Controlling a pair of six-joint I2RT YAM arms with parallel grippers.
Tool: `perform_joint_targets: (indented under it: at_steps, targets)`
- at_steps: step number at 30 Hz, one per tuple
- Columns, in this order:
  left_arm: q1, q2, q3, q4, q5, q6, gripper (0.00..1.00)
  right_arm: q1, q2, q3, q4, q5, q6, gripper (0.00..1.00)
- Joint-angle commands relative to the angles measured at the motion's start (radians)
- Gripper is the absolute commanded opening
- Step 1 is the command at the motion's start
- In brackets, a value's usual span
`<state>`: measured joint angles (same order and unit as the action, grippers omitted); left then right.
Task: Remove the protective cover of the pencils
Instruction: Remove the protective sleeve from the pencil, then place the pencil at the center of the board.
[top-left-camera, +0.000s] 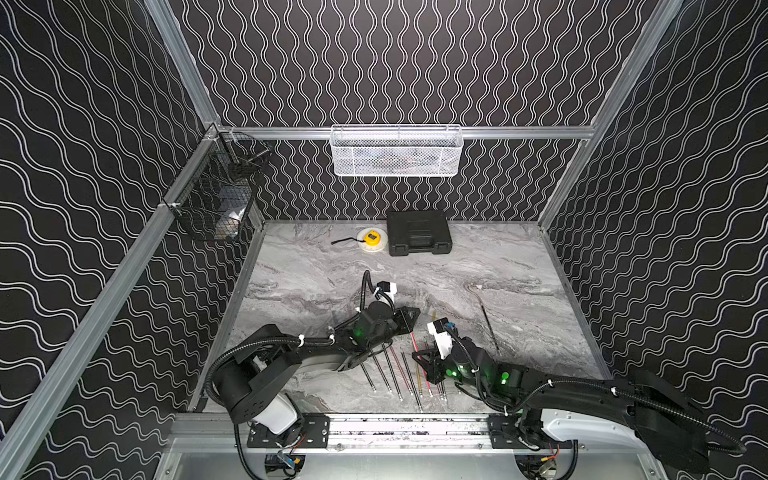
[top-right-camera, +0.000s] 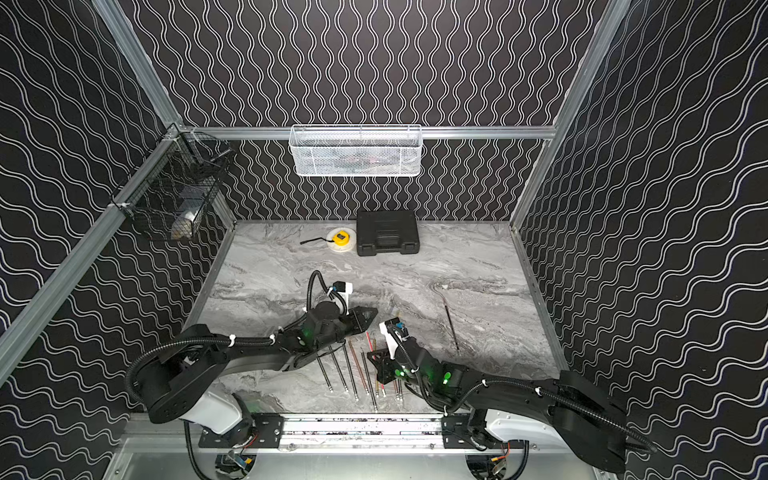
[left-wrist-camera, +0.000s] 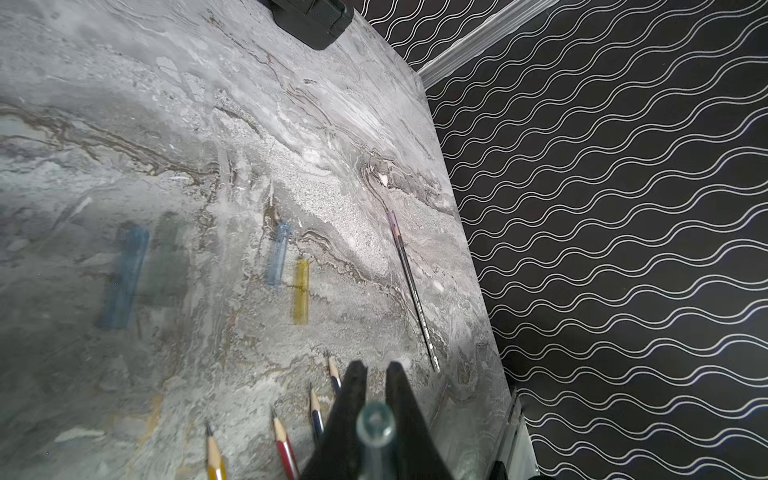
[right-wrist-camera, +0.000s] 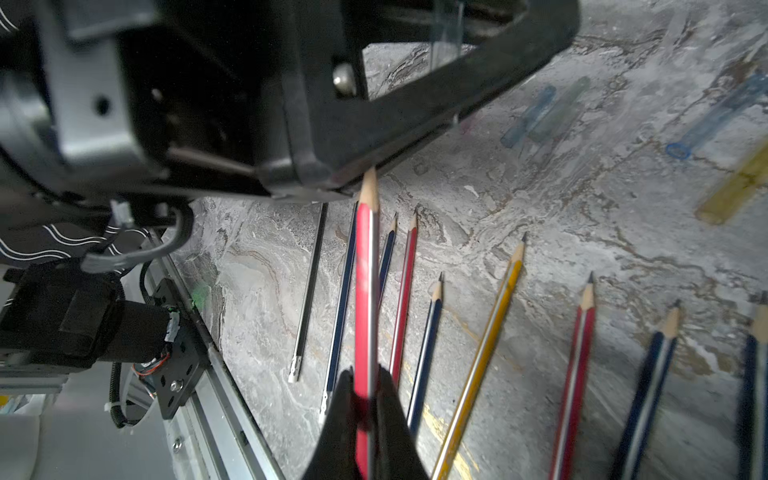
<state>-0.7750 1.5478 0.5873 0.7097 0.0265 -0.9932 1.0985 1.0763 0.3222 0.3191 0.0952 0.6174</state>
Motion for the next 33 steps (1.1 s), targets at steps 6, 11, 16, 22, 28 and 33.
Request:
perform_joint_targets:
  at_steps: [6,11,16,22,28,33]
  targets:
    - [0.008,-0.045,-0.002,-0.040,-0.037,0.002,0.00,0.023,-0.042,0.003,0.019,0.029,0.005,0.00]
    - [0.016,-0.065,-0.014,-0.044,-0.042,0.002,0.00,0.052,-0.055,-0.017,0.035,0.056,0.014,0.00]
    - [0.028,-0.096,-0.020,-0.069,-0.056,0.007,0.00,0.081,-0.065,-0.011,0.004,0.088,0.018,0.00]
    - [0.037,-0.121,-0.038,-0.088,-0.072,0.016,0.00,0.086,-0.138,-0.021,-0.104,0.187,0.039,0.00]
    - [0.039,-0.146,-0.055,-0.105,-0.097,0.025,0.00,0.079,-0.197,0.051,-0.489,0.469,0.224,0.00]
    - [0.039,-0.132,-0.047,-0.097,-0.081,0.027,0.00,0.031,-0.101,0.163,-0.725,0.479,0.317,0.00]
